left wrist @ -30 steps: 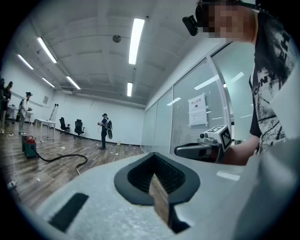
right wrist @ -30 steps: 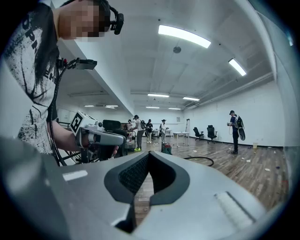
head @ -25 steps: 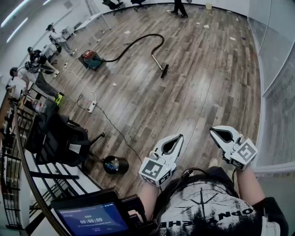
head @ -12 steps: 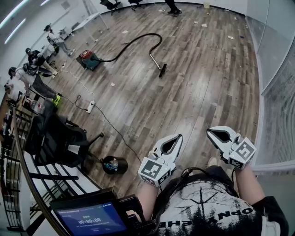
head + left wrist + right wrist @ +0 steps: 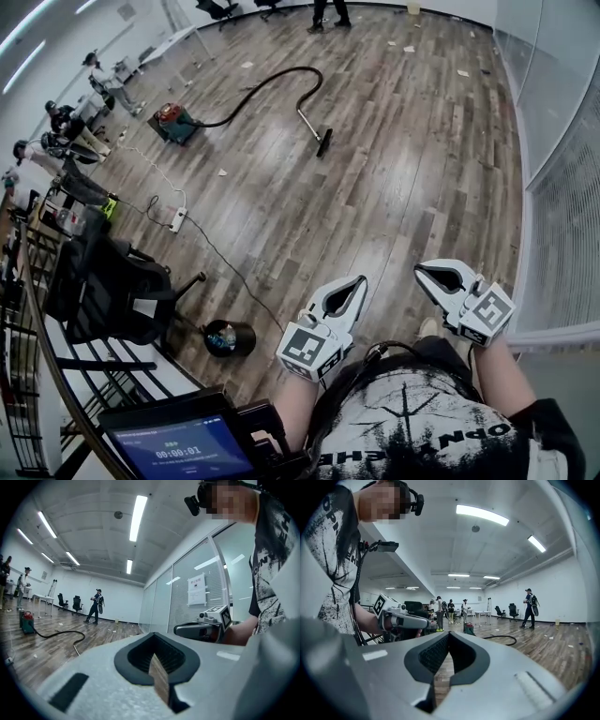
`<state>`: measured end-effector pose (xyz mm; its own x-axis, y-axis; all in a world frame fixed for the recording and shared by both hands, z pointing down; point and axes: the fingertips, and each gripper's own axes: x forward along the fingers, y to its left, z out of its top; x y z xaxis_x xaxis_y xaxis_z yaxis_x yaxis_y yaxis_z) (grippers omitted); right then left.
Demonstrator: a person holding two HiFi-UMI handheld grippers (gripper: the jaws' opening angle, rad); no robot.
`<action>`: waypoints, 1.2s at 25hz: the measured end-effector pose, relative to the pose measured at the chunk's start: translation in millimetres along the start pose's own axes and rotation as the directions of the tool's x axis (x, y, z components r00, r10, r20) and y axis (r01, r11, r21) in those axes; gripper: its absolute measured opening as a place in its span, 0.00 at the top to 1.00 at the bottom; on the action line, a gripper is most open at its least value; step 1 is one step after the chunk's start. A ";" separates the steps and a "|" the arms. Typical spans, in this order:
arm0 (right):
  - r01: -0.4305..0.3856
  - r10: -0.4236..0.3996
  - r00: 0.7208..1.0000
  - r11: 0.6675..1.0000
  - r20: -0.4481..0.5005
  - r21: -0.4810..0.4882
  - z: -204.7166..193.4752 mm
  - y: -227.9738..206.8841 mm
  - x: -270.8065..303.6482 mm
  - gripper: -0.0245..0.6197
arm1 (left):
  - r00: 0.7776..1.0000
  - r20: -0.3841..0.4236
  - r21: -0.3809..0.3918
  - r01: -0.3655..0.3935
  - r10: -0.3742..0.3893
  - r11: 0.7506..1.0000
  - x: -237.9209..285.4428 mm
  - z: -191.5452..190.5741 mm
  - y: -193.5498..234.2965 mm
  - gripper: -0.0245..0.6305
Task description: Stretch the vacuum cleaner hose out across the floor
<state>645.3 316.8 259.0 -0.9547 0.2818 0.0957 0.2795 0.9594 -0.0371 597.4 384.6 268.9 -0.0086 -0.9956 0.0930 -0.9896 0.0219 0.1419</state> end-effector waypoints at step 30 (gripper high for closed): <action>-0.101 0.098 0.993 0.994 -0.059 -0.046 -16.8 -31.5 57.1 0.95 | 0.996 -0.004 -0.066 -0.093 0.093 0.993 12.1 -16.1 51.6 0.96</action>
<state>583.7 302.8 282.4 -0.9149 0.3747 0.1502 0.3788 0.9255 -0.0009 548.5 375.2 293.2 -0.1001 -0.9889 0.1094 -0.9728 0.1204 0.1977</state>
